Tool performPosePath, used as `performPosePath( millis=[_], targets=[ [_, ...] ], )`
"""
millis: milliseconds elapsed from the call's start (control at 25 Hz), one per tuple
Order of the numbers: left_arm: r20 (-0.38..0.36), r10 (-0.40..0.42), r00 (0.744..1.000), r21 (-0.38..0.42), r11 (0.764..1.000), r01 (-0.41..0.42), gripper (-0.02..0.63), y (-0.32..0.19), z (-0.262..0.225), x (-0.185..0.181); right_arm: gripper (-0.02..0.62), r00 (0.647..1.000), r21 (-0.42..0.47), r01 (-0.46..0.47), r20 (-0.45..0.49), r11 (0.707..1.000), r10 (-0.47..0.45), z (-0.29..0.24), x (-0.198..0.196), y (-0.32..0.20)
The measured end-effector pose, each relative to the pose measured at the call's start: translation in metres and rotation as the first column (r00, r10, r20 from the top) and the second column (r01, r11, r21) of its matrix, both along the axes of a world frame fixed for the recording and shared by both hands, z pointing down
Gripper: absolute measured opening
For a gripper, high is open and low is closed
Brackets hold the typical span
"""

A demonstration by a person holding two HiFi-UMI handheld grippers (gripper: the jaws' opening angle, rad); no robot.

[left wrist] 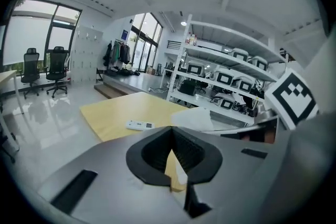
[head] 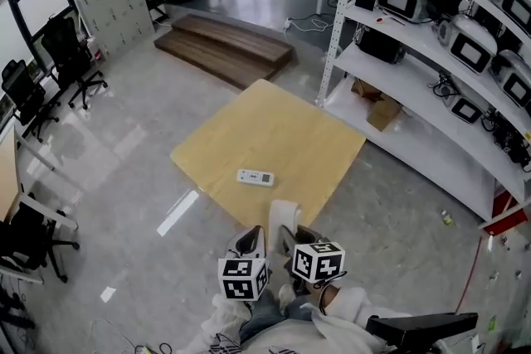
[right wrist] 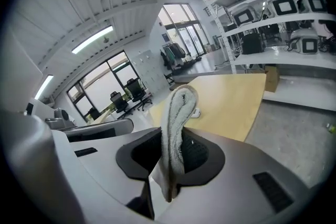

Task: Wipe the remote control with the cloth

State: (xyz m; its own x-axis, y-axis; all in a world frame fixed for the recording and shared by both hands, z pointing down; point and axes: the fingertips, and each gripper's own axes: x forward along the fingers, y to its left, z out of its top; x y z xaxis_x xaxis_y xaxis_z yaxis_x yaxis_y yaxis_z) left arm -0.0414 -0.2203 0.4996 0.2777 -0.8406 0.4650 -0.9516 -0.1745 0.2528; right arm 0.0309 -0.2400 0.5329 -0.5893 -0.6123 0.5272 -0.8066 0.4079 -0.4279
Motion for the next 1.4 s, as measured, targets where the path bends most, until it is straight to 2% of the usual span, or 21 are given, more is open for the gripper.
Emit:
performPosePath(
  millis=[120,280,400,520,760,1000,1400],
  targets=[
    [0.024,0.015,1.000,0.013,1.000,-0.015,0.002,0.010,-0.001,0.000,0.089,0.999,0.066,0.001,-0.035,0.998,0.001,-0.008,-0.001,0.010],
    [0.026,0.023,0.999,0.030,0.999,-0.023,0.002,0.025,-0.004,-0.009,0.089,0.997,0.101,-0.024,-0.068,0.995,0.031,-0.018,-0.006,0.028],
    [0.070,0.027,0.997,0.059,0.998,-0.031,0.002,0.042,-0.010,-0.020,0.089,0.993,0.141,-0.063,-0.089,0.988,0.076,-0.024,-0.008,0.041],
    [0.066,0.026,0.997,0.073,0.997,-0.031,0.002,0.056,-0.017,-0.029,0.089,0.993,0.140,-0.085,-0.074,0.986,0.096,-0.028,-0.011,0.059],
    [0.069,-0.015,0.997,0.108,0.994,0.007,0.002,0.066,-0.026,-0.032,0.089,0.993,0.174,-0.061,-0.086,0.983,0.077,-0.039,-0.016,0.075],
    [0.057,-0.010,0.998,0.091,0.996,0.005,0.002,0.078,-0.024,-0.021,0.089,0.994,0.185,-0.055,-0.084,0.981,0.072,-0.044,-0.011,0.089],
    [0.065,-0.014,0.998,0.108,0.994,0.007,0.002,0.081,-0.030,-0.017,0.089,0.995,0.216,-0.030,-0.090,0.976,0.051,-0.051,-0.011,0.095]
  ],
)
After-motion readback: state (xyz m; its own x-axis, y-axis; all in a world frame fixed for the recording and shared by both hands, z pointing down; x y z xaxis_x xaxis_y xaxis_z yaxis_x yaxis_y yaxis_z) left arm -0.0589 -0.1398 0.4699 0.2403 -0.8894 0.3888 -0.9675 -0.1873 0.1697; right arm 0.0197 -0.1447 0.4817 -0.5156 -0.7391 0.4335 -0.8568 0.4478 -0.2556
